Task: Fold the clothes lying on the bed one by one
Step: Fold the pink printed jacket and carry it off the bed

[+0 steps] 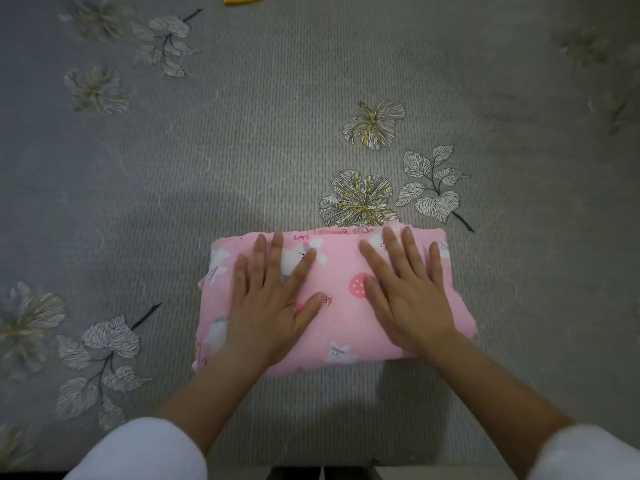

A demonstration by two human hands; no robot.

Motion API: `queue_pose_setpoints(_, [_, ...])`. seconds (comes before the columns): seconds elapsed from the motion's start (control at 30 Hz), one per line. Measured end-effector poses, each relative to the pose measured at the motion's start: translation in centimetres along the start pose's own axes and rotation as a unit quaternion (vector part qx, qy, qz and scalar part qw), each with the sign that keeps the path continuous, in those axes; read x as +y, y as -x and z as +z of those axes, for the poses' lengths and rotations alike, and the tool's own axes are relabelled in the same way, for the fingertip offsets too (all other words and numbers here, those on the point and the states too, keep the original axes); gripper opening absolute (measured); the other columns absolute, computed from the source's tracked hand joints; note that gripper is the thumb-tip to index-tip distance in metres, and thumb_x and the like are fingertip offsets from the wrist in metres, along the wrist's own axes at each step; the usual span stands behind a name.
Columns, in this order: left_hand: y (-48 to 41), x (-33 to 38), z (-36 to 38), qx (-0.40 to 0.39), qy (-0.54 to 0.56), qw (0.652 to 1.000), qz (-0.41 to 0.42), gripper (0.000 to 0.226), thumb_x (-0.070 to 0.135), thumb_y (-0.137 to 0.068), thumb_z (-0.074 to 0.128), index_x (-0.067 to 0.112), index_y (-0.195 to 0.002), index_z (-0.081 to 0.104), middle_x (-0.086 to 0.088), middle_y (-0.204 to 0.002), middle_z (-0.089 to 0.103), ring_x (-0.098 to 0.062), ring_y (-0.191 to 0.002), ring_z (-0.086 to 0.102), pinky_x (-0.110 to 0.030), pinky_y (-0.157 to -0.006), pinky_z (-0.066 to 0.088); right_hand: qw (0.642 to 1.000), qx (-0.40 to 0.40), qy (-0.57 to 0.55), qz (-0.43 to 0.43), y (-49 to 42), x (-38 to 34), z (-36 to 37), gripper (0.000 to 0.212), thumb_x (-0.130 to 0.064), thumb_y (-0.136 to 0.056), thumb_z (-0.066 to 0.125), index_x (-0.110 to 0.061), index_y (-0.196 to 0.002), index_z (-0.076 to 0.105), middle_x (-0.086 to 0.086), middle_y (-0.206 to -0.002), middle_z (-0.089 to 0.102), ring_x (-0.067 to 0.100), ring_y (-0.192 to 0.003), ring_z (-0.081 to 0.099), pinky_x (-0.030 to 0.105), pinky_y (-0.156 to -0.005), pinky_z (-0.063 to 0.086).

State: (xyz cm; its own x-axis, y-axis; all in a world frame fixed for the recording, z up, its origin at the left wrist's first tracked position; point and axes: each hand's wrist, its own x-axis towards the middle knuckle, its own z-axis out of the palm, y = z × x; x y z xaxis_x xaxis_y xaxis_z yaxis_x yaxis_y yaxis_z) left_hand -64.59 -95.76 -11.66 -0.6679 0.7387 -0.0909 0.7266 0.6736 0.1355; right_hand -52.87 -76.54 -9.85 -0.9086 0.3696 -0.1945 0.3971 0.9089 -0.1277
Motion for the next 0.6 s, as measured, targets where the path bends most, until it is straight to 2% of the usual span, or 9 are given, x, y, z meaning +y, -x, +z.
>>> queue_pose_setpoints(0.1, [-0.4, -0.2, 0.9, -0.011, 0.014, 1.0, -0.017, 0.068, 0.066, -0.091, 0.019, 0.033, -0.151, 0.015, -0.016, -0.159, 0.012, -0.034, -0.147, 0.006, -0.053, -0.115, 0.01, 0.999, -0.024, -0.023, 0.014, -0.8, 0.0, 1.1, 0.055, -0.05, -0.098, 0.014, -0.037, -0.151, 0.01, -0.001, -0.161, 0.007, 0.018, -0.148, -0.004, 0.044, -0.117, -0.006])
queue_pose_setpoints(0.2, [-0.7, -0.2, 1.7, -0.02, 0.033, 0.999, -0.024, 0.065, 0.061, -0.093, 0.019, 0.032, -0.152, 0.013, -0.015, -0.16, 0.008, -0.032, -0.147, 0.005, -0.05, -0.116, 0.007, 0.997, -0.054, -0.048, 0.029, -1.3, 0.3, 2.2, 0.055, -0.051, -0.094, 0.003, -0.043, -0.148, -0.007, -0.006, -0.161, -0.006, 0.013, -0.146, -0.015, 0.038, -0.117, -0.013])
queue_pose_setpoints(0.27, [-1.0, -0.1, 2.3, -0.027, 0.048, 0.998, -0.038, 0.062, 0.055, -0.095, 0.02, 0.032, -0.152, 0.01, -0.013, -0.16, 0.008, -0.031, -0.147, 0.006, -0.048, -0.117, 0.005, 0.995, -0.066, -0.069, 0.038, -1.6, 0.4, 2.5, 0.054, -0.051, -0.092, -0.001, -0.046, -0.146, -0.008, -0.008, -0.161, -0.008, 0.011, -0.146, -0.015, 0.036, -0.117, -0.013])
queue_pose_setpoints(0.37, [-1.6, -0.3, 2.5, -0.04, 0.068, 0.996, -0.046, 0.058, 0.044, -0.097, 0.023, 0.032, -0.152, 0.009, -0.011, -0.16, 0.012, -0.028, -0.147, 0.008, -0.045, -0.116, 0.003, 0.992, -0.069, -0.097, 0.034, -2.3, 0.7, 2.6, 0.054, -0.047, -0.093, 0.002, -0.048, -0.147, 0.003, -0.009, -0.161, 0.0, 0.012, -0.148, -0.007, 0.033, -0.118, -0.009])
queue_pose_setpoints(0.47, [-1.5, -1.4, 2.3, -0.047, 0.064, 0.996, -0.04, 0.056, 0.047, -0.098, 0.016, 0.033, -0.152, 0.01, -0.005, -0.16, 0.014, -0.025, -0.146, 0.007, -0.044, -0.116, 0.005, 0.986, -0.031, -0.163, 0.035, -2.2, 1.5, 2.3, 0.055, -0.033, -0.092, 0.019, -0.04, -0.143, 0.037, -0.003, -0.157, 0.024, 0.018, -0.147, 0.017, 0.033, -0.118, 0.003])
queue_pose_setpoints(0.53, [-0.9, -2.5, 1.7, -0.059, 0.082, 0.99, -0.094, 0.057, 0.055, -0.096, 0.013, 0.041, -0.15, 0.004, 0.0, -0.161, 0.001, -0.025, -0.147, -0.003, -0.051, -0.116, 0.004, 0.981, 0.024, -0.176, 0.075, -2.0, 2.2, 2.1, 0.051, -0.036, -0.09, 0.029, -0.033, -0.137, 0.05, 0.003, -0.152, 0.036, 0.023, -0.143, 0.03, 0.041, -0.116, 0.015])
queue_pose_setpoints(0.6, [-0.6, -3.1, 1.2, -0.089, 0.137, 0.966, -0.2, 0.063, 0.068, -0.091, 0.02, 0.05, -0.145, -0.008, 0.001, -0.16, -0.014, -0.028, -0.146, -0.012, -0.059, -0.113, 0.003, 0.965, 0.047, -0.183, 0.181, -2.0, 2.7, 1.8, 0.058, -0.048, -0.086, 0.047, -0.031, -0.141, 0.043, 0.006, -0.155, 0.03, 0.025, -0.143, 0.026, 0.048, -0.114, 0.019])
